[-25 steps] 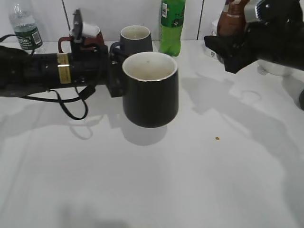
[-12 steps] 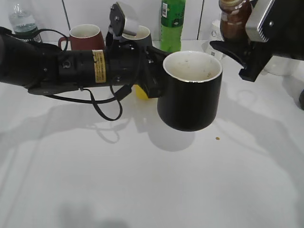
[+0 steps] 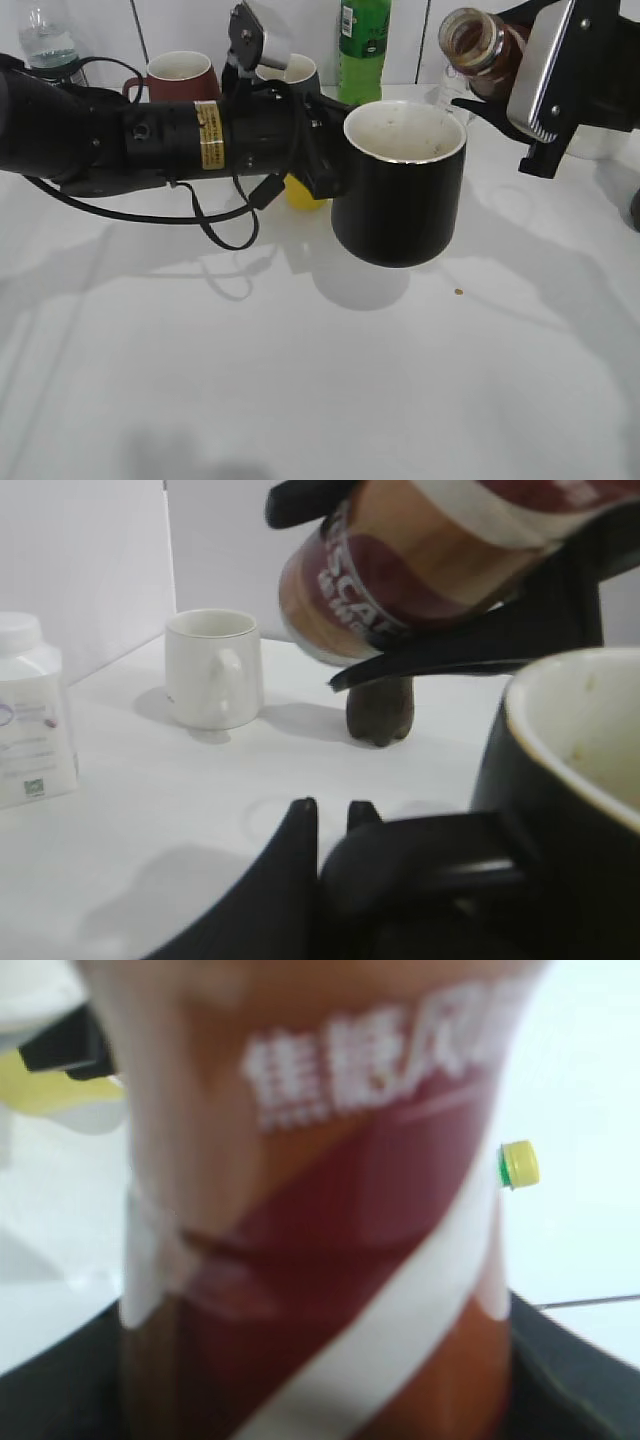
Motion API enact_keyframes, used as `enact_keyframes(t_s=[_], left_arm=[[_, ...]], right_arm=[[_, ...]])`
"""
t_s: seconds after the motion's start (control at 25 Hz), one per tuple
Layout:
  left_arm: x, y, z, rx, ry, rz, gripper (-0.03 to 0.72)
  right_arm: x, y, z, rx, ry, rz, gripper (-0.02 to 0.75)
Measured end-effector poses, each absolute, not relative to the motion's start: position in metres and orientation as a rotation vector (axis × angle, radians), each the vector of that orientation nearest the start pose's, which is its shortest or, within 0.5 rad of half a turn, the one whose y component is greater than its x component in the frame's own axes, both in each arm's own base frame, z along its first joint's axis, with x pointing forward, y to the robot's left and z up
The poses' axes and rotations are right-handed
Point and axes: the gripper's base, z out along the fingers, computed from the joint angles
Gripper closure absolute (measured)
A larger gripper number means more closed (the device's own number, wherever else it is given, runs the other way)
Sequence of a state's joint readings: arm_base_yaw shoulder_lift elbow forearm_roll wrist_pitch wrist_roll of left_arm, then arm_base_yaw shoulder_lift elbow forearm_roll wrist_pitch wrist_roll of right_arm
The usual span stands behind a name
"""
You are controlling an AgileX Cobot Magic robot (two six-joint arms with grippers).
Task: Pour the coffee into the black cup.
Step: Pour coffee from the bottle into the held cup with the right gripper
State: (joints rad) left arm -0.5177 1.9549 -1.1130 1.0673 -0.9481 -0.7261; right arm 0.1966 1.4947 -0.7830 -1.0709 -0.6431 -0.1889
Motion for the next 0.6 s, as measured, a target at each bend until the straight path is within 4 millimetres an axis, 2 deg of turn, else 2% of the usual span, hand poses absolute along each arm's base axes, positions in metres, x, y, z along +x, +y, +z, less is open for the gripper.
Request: enact_keyframes(t_s=[0.6], left_arm=[[0.3125, -0.2609, 0.2023, 1.130, 1.411, -0.974, 0.634]], right_arm=[[0.2925, 0.1070, 0.2573, -1.535, 0.980, -0.333, 0.210]])
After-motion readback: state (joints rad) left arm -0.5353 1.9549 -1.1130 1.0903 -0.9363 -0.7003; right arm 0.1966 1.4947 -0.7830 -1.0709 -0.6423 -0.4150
